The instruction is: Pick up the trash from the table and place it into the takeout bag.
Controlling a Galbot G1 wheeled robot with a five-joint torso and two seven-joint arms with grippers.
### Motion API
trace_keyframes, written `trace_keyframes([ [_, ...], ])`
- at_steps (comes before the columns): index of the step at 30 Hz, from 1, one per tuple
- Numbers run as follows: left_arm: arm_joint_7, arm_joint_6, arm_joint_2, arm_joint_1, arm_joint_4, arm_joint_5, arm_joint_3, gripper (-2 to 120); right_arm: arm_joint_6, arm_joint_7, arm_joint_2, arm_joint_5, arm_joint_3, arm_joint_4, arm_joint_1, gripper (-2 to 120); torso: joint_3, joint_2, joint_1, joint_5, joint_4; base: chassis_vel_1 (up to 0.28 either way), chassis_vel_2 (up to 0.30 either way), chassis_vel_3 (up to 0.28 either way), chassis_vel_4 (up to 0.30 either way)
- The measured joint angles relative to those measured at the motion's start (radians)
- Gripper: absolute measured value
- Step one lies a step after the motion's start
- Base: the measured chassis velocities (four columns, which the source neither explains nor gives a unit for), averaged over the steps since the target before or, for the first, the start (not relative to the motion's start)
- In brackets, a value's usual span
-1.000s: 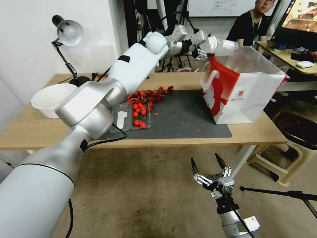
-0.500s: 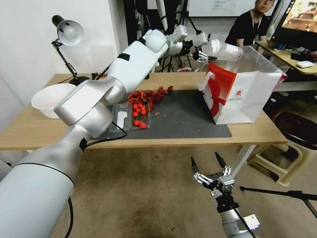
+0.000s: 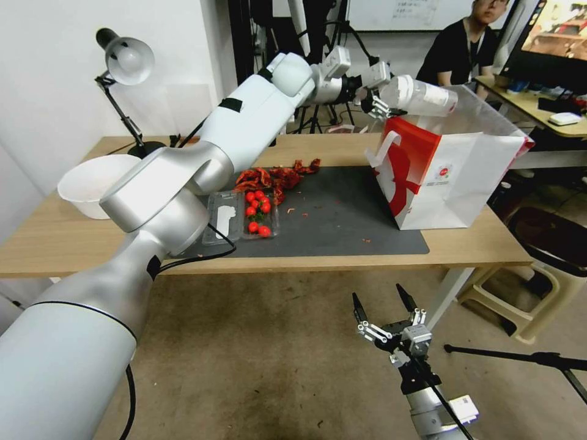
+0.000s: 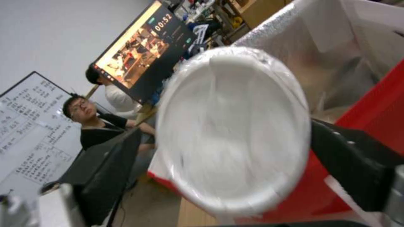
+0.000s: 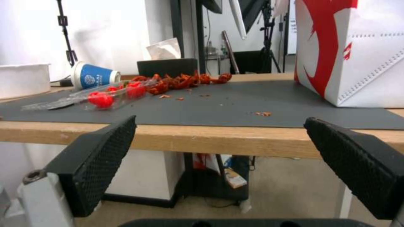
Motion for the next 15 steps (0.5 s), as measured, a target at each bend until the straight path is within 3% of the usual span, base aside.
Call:
trace_keyframes([
  [12, -0.02, 0.02, 0.001, -0.003, -0.01, -0.036, -0.002, 100, -0.002, -0.001, 0.003, -0.004, -0.005, -0.001, 0.0, 100, 0.0, 0.0, 0.0, 0.0, 0.0002, 0.0, 0.0, 0.0, 0.0],
  [15, -0.03, 0.044, 0.0, 0.004, -0.052, -0.077, 0.004, 100, -0.004, -0.001, -0.001, -0.003, -0.007, -0.001, 0.001, 100, 0.0, 0.0, 0.0, 0.0, -0.0003, 0.0, 0.0, 0.0, 0.0],
])
